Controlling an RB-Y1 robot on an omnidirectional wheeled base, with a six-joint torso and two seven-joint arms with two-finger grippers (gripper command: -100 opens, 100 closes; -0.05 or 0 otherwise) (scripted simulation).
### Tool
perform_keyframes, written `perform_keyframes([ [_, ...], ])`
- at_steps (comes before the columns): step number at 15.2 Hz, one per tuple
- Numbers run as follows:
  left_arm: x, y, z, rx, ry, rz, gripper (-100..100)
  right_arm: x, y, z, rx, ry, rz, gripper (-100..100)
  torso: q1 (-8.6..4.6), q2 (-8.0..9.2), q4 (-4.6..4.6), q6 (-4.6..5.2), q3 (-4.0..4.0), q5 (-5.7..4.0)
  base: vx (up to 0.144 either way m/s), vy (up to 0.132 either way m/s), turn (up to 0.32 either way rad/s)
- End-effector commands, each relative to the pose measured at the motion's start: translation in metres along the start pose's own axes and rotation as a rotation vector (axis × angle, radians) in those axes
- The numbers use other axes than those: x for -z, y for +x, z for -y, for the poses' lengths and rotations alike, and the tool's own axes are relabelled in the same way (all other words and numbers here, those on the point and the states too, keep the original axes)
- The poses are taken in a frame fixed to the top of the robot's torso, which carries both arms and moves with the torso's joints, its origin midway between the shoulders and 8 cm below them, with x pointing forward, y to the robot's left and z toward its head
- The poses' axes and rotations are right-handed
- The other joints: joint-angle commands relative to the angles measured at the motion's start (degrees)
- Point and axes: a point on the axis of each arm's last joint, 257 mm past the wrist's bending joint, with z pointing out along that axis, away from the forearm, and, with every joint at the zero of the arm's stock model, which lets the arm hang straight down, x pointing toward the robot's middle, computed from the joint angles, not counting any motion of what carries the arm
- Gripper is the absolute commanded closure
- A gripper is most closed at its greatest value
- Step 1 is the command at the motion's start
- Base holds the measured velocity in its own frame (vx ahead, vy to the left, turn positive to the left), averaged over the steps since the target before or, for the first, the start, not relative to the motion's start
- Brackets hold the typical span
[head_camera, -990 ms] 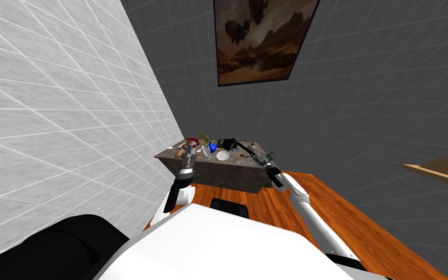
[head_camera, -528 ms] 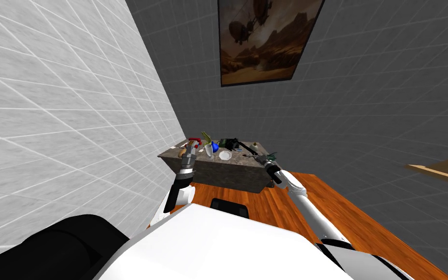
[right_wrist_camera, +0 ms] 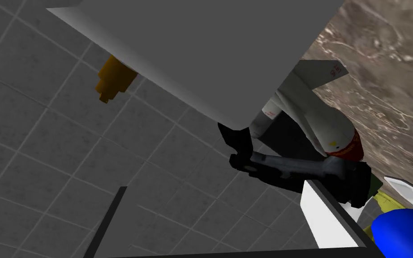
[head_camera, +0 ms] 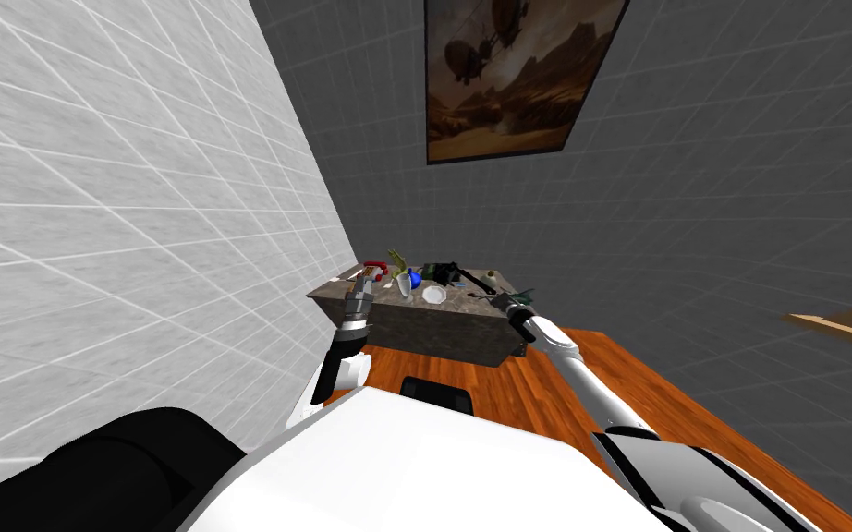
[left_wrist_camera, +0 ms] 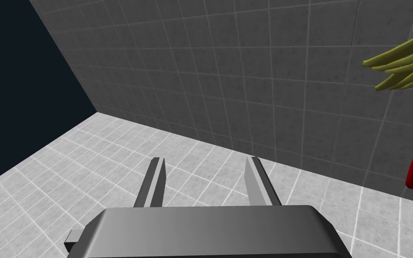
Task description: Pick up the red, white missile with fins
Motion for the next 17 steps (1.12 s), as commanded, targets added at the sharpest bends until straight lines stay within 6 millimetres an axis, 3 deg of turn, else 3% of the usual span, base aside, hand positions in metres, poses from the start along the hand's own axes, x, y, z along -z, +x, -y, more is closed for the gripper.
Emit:
perform_keyframes([
  [1, 0.000, 0.000, 0.000, 0.000, 0.000, 0.000, 0, -0.001, 0.010, 0.003, 0.033, 0.000, -0.026, -100, 0.00, 0.00, 0.00, 0.00, 0.00, 0.00, -0.008, 0.048, 0.005],
  [2, 0.000, 0.000, 0.000, 0.000, 0.000, 0.000, 0, -0.007, 0.011, 0.015, 0.107, 0.008, -0.043, -100, -0.05, -0.01, -0.01, 0.01, -0.01, -0.01, -0.005, 0.069, 0.015],
  [4, 0.000, 0.000, 0.000, 0.000, 0.000, 0.000, 0, -0.006, 0.022, 0.012, 0.114, 0.002, -0.066, -100, 0.01, -0.05, -0.01, -0.01, -0.03, 0.00, -0.008, 0.065, 0.008],
  [7, 0.000, 0.000, 0.000, 0.000, 0.000, 0.000, 0, -0.013, 0.037, 0.034, 0.248, 0.011, -0.124, -100, 0.04, -0.03, -0.01, -0.01, -0.02, 0.00, -0.012, 0.083, 0.017],
  [9, 0.000, 0.000, 0.000, 0.000, 0.000, 0.000, 0, -0.012, 0.046, 0.032, 0.267, 0.003, -0.143, -100, 0.08, -0.05, -0.01, 0.00, -0.03, 0.02, -0.007, 0.075, 0.006],
  [12, 0.000, 0.000, 0.000, 0.000, 0.000, 0.000, 0, -0.016, 0.058, 0.053, 0.391, 0.006, -0.199, -100, -0.01, -0.04, -0.01, 0.00, -0.02, -0.01, -0.005, 0.066, 0.016],
  [14, 0.000, 0.000, 0.000, 0.000, 0.000, 0.000, 0, -0.014, 0.066, 0.051, 0.404, -0.002, -0.216, -100, 0.02, -0.08, -0.02, 0.00, -0.05, 0.00, 0.004, 0.065, 0.011],
  [17, 0.000, 0.000, 0.000, 0.000, 0.000, 0.000, 0, -0.015, 0.081, 0.068, 0.518, -0.009, -0.274, -100, -0.03, -0.06, -0.02, 0.00, -0.04, -0.01, -0.003, 0.063, 0.016],
])
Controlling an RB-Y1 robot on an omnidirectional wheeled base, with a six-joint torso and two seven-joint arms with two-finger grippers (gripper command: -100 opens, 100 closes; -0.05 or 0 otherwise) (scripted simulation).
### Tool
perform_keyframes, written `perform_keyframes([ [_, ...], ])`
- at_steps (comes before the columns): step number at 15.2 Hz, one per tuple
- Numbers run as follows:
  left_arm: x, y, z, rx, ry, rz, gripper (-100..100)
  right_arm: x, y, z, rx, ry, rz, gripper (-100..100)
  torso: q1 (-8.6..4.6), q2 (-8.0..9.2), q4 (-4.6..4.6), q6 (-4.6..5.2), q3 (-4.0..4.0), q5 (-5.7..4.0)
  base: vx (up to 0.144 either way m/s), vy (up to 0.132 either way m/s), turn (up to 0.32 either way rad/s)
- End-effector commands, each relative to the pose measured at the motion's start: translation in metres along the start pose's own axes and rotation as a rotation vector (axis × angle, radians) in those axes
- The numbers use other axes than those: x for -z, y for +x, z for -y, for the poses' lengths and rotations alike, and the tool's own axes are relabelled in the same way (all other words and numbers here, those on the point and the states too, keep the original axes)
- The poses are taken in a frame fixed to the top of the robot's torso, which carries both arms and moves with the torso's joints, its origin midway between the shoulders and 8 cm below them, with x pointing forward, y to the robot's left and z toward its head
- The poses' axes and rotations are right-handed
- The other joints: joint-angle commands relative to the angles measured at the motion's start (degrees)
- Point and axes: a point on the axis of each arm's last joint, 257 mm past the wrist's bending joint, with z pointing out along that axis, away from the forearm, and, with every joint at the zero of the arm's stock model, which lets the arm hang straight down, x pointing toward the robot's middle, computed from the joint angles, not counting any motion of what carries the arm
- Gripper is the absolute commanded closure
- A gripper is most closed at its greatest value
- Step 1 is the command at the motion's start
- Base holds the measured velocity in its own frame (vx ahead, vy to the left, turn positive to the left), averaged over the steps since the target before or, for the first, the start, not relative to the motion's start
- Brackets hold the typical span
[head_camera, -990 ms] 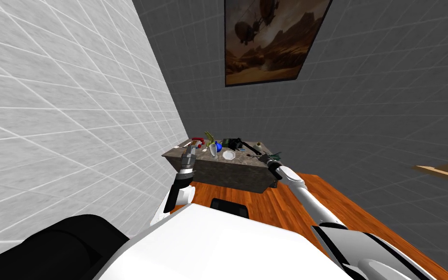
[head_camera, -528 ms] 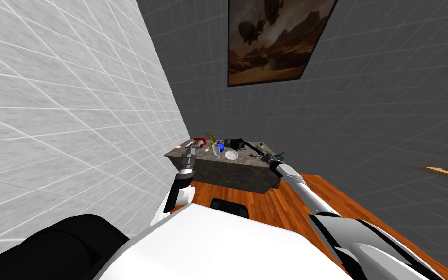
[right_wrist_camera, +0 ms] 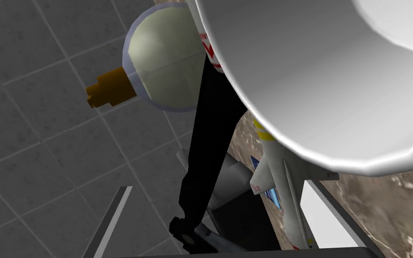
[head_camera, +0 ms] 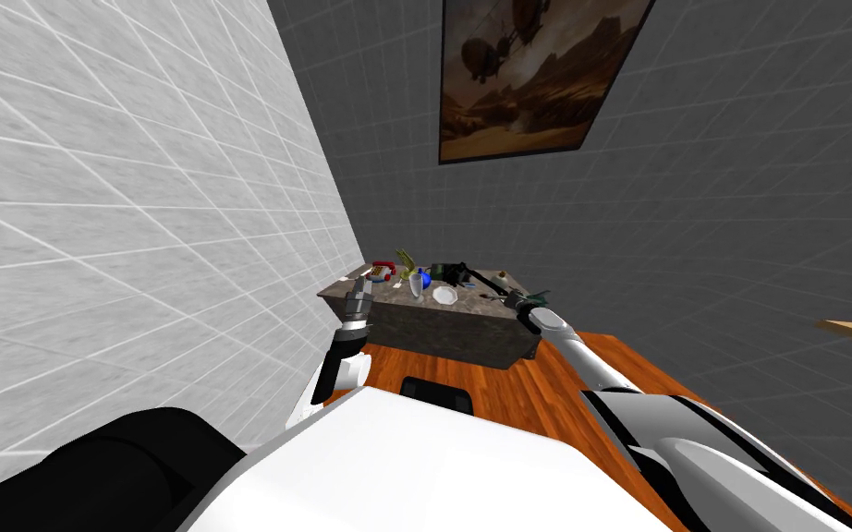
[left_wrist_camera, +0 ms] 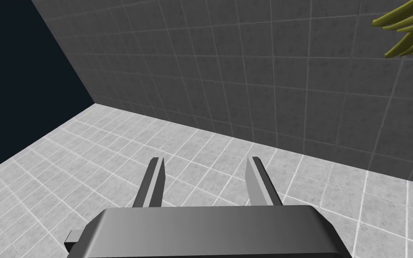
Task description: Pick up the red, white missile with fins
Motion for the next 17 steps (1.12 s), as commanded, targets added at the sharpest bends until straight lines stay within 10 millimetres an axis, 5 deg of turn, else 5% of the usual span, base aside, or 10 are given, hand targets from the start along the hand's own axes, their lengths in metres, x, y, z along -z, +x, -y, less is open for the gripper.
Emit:
perform_keyframes([
  [1, 0.000, 0.000, 0.000, 0.000, 0.000, 0.000, 0, -0.002, 0.011, 0.002, 0.049, -0.006, -0.029, -100, 0.00, 0.00, 0.00, 0.00, 0.00, 0.00, 0.003, 0.070, 0.015],
  [17, 0.000, 0.000, 0.000, 0.000, 0.000, 0.000, 0, -0.001, 0.064, -0.001, 0.282, -0.073, -0.161, -100, -0.16, -0.09, -0.03, 0.02, -0.05, -0.04, 0.015, 0.034, 0.010],
])
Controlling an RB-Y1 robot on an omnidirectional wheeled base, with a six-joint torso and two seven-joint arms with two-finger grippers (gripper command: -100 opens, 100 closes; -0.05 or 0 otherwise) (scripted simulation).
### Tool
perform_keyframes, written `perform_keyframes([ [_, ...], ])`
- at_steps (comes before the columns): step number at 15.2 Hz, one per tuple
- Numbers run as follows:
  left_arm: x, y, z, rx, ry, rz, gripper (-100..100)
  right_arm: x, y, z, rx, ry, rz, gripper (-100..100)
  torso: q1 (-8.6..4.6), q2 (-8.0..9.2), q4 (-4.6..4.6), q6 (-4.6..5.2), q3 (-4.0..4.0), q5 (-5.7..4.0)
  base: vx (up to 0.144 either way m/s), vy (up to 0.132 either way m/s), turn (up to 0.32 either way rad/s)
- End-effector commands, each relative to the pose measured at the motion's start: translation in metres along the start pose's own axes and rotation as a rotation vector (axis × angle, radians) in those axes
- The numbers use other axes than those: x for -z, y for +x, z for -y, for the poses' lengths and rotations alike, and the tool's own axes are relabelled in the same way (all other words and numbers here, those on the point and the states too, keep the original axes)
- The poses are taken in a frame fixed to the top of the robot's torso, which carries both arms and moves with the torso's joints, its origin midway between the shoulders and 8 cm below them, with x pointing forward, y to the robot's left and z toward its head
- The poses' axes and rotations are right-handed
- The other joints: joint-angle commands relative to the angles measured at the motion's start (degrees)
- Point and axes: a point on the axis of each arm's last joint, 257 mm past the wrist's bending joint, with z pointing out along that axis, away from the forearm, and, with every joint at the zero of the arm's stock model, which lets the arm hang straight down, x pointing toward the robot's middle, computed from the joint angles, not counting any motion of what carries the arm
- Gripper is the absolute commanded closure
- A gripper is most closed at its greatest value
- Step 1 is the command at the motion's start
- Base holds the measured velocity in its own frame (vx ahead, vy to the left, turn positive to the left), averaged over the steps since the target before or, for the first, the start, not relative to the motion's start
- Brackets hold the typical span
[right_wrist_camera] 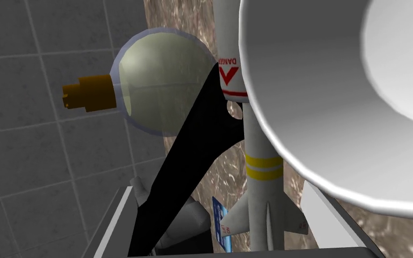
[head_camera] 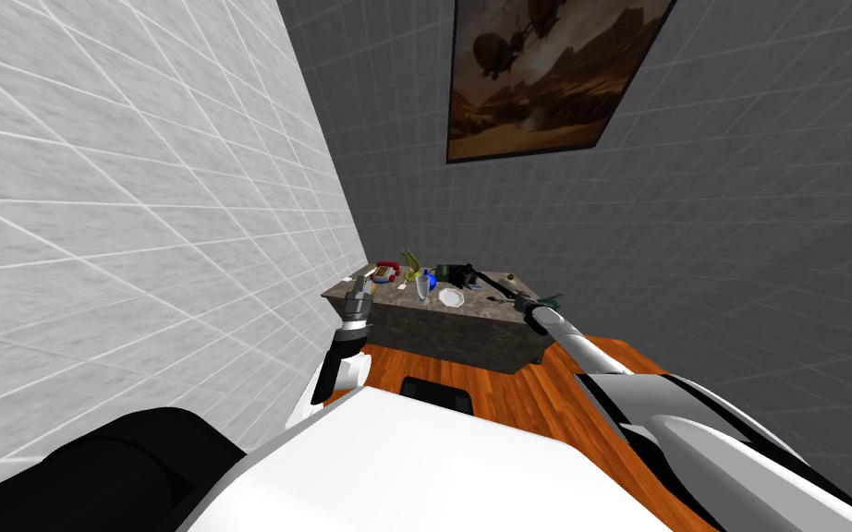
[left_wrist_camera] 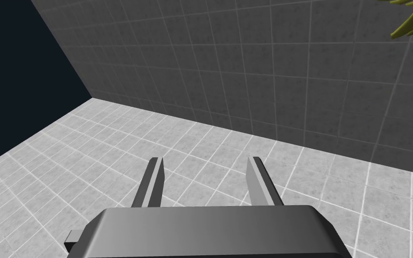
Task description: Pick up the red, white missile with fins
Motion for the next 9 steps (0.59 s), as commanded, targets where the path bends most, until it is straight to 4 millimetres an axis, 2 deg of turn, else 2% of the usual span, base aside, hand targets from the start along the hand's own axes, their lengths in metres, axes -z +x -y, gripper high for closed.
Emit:
perform_keyframes([
  [1, 0.000, 0.000, 0.000, 0.000, 0.000, 0.000, 0, 0.000, 0.003, -0.002, 0.007, -0.006, -0.006, -100, 0.00, 0.00, 0.00, 0.00, 0.00, 0.00, 0.018, 0.018, -0.001],
  [4, 0.000, 0.000, 0.000, 0.000, 0.000, 0.000, 0, 0.000, 0.003, -0.002, 0.007, -0.006, -0.006, -100, -0.10, 0.06, 0.01, 0.01, 0.03, -0.02, 0.003, 0.003, 0.000],
  [7, 0.000, 0.000, 0.000, 0.000, 0.000, 0.000, 0, 0.001, 0.012, -0.018, 0.039, -0.038, -0.027, -100, -0.13, 0.07, 0.01, 0.01, 0.04, -0.03, 0.011, -0.003, -0.001],
  [8, 0.000, 0.000, 0.000, 0.000, 0.000, 0.000, 0, 0.000, 0.008, -0.011, 0.036, -0.026, -0.018, -100, -0.15, 0.05, 0.01, 0.02, 0.03, -0.04, 0.012, -0.004, -0.005],
  [9, 0.000, 0.000, 0.000, 0.000, 0.000, 0.000, 0, 0.002, 0.020, -0.017, 0.022, -0.028, -0.048, -100, -0.15, 0.05, 0.01, 0.01, 0.03, -0.03, 0.011, -0.030, 0.157],
])
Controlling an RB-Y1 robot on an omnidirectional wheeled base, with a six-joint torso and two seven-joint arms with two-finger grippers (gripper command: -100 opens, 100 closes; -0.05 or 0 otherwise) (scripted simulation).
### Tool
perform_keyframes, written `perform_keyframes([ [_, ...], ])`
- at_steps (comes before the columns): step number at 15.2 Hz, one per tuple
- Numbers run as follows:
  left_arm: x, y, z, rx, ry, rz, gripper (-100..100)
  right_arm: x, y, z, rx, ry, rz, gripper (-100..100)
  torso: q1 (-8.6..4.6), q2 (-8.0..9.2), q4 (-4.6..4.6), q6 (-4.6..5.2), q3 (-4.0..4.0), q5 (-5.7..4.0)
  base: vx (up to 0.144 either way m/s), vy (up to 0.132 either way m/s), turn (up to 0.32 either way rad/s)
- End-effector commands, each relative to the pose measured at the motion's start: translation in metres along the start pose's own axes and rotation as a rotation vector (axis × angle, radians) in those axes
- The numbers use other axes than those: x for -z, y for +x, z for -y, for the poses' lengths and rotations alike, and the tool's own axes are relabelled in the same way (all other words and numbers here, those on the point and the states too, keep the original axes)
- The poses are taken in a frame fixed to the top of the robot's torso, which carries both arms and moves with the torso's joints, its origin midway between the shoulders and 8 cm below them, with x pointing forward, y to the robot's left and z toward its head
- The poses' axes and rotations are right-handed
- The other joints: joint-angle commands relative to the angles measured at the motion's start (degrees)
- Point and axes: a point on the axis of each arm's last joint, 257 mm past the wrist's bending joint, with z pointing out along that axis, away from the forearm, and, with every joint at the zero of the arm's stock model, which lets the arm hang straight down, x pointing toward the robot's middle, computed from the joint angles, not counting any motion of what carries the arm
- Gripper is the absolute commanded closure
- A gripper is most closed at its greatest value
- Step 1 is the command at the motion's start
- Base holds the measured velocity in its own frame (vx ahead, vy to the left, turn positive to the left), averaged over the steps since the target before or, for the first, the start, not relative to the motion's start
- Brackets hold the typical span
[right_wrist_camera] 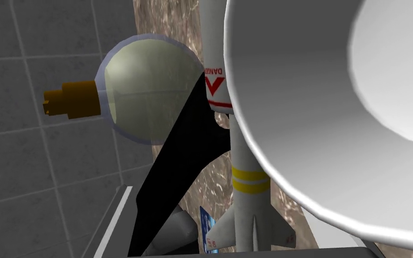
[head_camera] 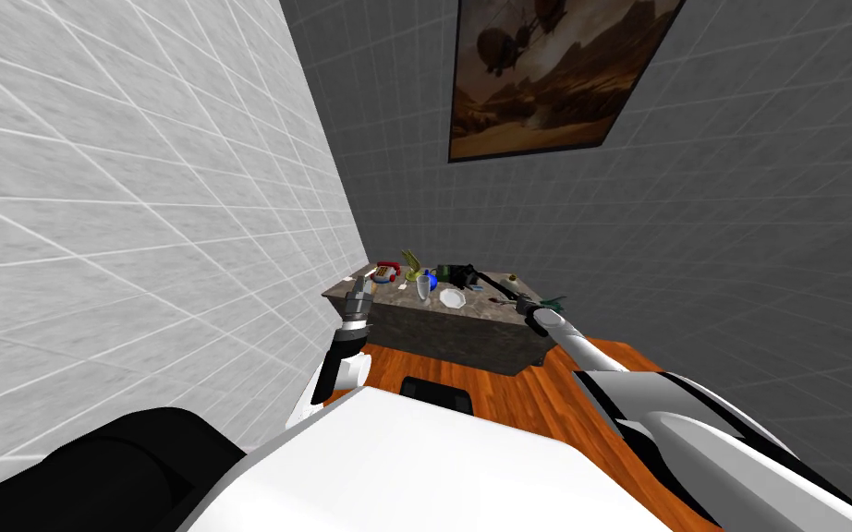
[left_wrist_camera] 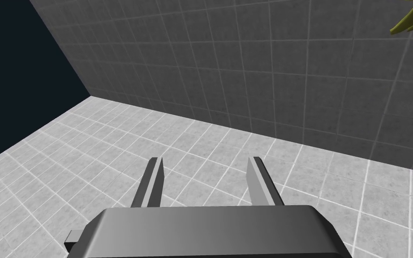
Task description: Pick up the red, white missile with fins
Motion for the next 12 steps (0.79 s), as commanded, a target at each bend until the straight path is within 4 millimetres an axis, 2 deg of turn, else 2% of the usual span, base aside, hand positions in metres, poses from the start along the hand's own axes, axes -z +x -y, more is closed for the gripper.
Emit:
perform_keyframes([
  [1, 0.000, 0.000, 0.000, 0.000, 0.000, 0.000, 0, 0.001, 0.008, -0.003, 0.002, 0.000, -0.019, -100, 0.00, 0.00, 0.00, 0.00, 0.00, 0.00, 0.018, -0.057, 0.222],
  [2, 0.000, 0.000, 0.000, 0.000, 0.000, 0.000, 0, 0.002, 0.017, -0.007, -0.008, 0.000, -0.042, -100, -0.09, -0.01, 0.00, 0.01, -0.01, -0.02, 0.010, -0.076, 0.289],
  [3, 0.000, 0.000, 0.000, 0.000, 0.000, 0.000, 0, 0.002, 0.011, -0.003, -0.002, -0.001, -0.022, -100, -0.17, -0.01, 0.00, -0.01, -0.01, -0.03, 0.003, -0.056, 0.136],
  [4, 0.000, 0.000, 0.000, 0.000, 0.000, 0.000, 0, 0.002, 0.012, -0.003, -0.004, 0.000, -0.026, 100, -0.15, 0.01, 0.00, 0.04, 0.00, -0.04, -0.001, -0.019, 0.006],
  [8, 0.000, 0.000, 0.000, 0.000, 0.000, 0.000, 0, 0.002, 0.012, -0.004, -0.002, -0.001, -0.026, 100, 0.08, 0.08, 0.05, 0.06, 0.06, 0.04, 0.001, -0.004, 0.000],
  [9, 0.000, 0.000, 0.000, 0.000, 0.000, 0.000, 0, 0.002, 0.019, -0.008, -0.010, 0.000, -0.047, 100, 0.10, 0.08, 0.05, 0.06, 0.07, 0.05, 0.009, -0.018, 0.048],
  [10, 0.000, 0.000, 0.000, 0.000, 0.000, 0.000, 0, 0.001, 0.006, -0.002, 0.005, 0.001, -0.014, 100, 0.07, 0.07, 0.06, 0.05, 0.06, 0.06, 0.007, 0.002, -0.154],
  [12, 0.000, 0.000, 0.000, 0.000, 0.000, 0.000, 0, 0.001, 0.006, -0.002, 0.021, 0.001, -0.013, 100, 0.17, 0.15, 0.08, 0.22, 0.11, 0.11, -0.003, 0.042, -0.187],
])
